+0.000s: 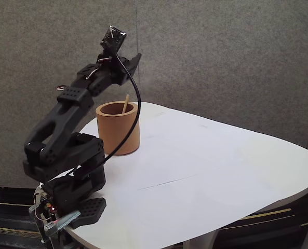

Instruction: Grab the pen and put it in the pen holder.

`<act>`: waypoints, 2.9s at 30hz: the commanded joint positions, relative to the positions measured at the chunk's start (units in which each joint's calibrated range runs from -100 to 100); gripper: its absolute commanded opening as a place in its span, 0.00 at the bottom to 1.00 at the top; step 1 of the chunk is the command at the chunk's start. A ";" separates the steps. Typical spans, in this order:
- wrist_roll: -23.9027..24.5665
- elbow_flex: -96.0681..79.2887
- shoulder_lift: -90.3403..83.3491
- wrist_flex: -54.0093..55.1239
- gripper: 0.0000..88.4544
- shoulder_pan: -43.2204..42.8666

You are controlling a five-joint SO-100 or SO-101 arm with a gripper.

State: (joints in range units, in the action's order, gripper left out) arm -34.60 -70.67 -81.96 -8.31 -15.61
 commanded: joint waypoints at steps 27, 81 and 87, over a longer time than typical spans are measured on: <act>33.26 -11.37 -14.38 -54.24 0.32 17.80; 32.84 -26.35 -14.38 -54.75 0.31 19.12; 32.84 -26.35 -14.38 -54.75 0.31 19.12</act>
State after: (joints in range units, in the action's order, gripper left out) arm -1.54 -97.38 -96.02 -63.14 3.12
